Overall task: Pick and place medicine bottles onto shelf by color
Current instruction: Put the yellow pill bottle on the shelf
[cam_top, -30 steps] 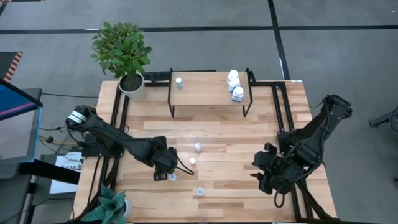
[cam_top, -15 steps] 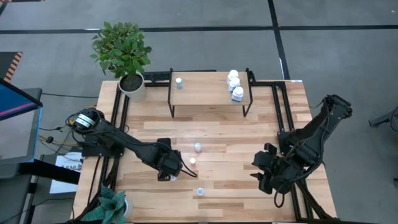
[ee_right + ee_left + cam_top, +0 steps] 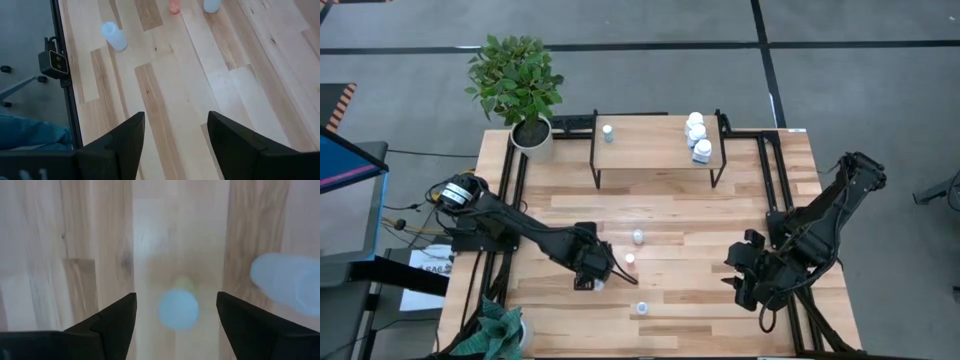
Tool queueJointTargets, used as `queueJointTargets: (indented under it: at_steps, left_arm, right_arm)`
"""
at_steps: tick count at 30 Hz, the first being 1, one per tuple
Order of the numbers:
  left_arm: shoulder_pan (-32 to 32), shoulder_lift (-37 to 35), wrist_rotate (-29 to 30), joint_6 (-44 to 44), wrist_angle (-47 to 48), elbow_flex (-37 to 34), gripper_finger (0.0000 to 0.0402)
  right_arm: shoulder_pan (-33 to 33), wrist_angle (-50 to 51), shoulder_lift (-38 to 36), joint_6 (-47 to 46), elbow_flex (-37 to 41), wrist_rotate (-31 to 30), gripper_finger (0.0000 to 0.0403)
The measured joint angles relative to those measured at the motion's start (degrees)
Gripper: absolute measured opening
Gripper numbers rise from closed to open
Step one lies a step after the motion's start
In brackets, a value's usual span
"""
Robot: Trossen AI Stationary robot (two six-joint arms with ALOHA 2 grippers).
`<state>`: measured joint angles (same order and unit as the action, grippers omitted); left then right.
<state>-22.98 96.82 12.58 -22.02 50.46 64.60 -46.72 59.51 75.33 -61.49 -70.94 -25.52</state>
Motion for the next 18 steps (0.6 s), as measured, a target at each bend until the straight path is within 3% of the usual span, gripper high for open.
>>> queueJointTargets:
  at_steps: [9,18]
  left_arm:
    - [0.52,1.73,-0.21,0.37,-1.00,0.09,0.0220]
    - [0.61,1.73,0.17,0.38,-1.51,0.11,0.0215]
  right_arm:
    - [0.00,0.03,-0.02,0.00,0.00,0.00,0.0240]
    - [0.00,0.00,-0.02,0.00,0.00,0.00,0.0240]
